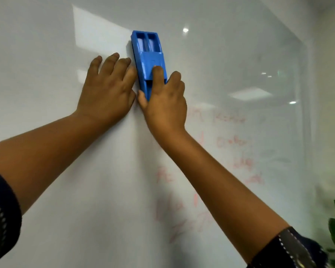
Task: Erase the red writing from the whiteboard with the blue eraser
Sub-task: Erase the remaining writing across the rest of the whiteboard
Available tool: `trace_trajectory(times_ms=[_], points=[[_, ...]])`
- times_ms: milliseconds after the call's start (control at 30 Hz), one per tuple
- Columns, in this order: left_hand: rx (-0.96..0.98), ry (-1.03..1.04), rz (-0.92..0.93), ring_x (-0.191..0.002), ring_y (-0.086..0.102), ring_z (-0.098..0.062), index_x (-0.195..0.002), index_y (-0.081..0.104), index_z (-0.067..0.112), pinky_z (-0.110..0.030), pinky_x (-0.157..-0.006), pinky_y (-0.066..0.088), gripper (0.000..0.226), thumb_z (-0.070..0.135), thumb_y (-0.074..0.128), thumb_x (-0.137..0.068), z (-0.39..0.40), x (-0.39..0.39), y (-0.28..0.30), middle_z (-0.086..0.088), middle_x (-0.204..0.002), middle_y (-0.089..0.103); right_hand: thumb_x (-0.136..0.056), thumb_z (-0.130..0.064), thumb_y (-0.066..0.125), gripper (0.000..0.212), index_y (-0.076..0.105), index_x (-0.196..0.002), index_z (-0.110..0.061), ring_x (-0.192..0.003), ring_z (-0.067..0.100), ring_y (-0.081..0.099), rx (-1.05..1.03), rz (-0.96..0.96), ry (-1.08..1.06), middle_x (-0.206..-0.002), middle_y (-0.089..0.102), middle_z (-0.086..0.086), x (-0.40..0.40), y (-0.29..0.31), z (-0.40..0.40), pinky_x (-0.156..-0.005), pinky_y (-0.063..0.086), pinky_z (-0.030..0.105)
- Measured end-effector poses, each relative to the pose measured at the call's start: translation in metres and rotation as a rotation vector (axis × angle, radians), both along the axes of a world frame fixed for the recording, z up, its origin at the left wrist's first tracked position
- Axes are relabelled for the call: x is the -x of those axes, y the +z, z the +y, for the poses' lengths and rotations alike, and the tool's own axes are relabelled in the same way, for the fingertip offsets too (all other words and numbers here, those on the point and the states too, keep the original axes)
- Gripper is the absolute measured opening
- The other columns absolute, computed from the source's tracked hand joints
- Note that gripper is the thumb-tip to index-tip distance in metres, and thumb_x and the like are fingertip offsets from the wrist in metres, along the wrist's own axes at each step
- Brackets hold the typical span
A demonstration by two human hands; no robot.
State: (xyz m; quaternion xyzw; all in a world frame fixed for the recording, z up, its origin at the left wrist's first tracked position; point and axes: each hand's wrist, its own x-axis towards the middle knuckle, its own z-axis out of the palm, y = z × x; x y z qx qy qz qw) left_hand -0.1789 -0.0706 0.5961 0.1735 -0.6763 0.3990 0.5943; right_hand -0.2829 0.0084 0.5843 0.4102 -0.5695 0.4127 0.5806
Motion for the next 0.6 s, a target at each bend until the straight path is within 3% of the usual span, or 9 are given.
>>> trace_trajectory(times_ms=[167,400,600], points=[[0.01,-0.003,-0.001,-0.127,0.038,-0.042,-0.117,0.049,-0.006,-0.055,-0.103,0.024,0.034,0.01,0.039,-0.089,-0.001,-0.001,0.001,-0.027,-0.132,0.047,-0.087,-0.05,0.049,0.055,0.037,-0.131,-0.018,-0.085,0.022,0.045,-0.031,0.004,-0.043,-0.108,0.045,0.012,0.025,0.0,0.007,-0.071,0.035,0.032],[0.023,-0.007,0.021,-0.126,0.038,-0.043,-0.116,0.049,-0.007,-0.055,-0.102,0.025,0.035,0.007,0.035,-0.088,-0.001,0.0,-0.001,-0.028,-0.131,0.048,-0.087,-0.045,0.048,0.057,0.033,-0.135,-0.02,-0.096,0.031,0.049,-0.02,-0.197,-0.109,-0.116,0.044,0.014,0.097,0.018,0.034,-0.081,0.041,0.043],[0.014,-0.008,0.0,-0.128,0.035,-0.044,-0.116,0.047,-0.007,-0.056,-0.103,0.022,0.034,0.008,0.037,-0.088,0.0,0.002,-0.002,-0.028,-0.133,0.045,-0.086,-0.036,0.052,0.052,0.032,-0.129,-0.014,-0.105,0.032,0.046,-0.007,-0.407,-0.024,-0.12,0.043,0.015,0.132,0.033,0.051,-0.083,0.038,0.042]])
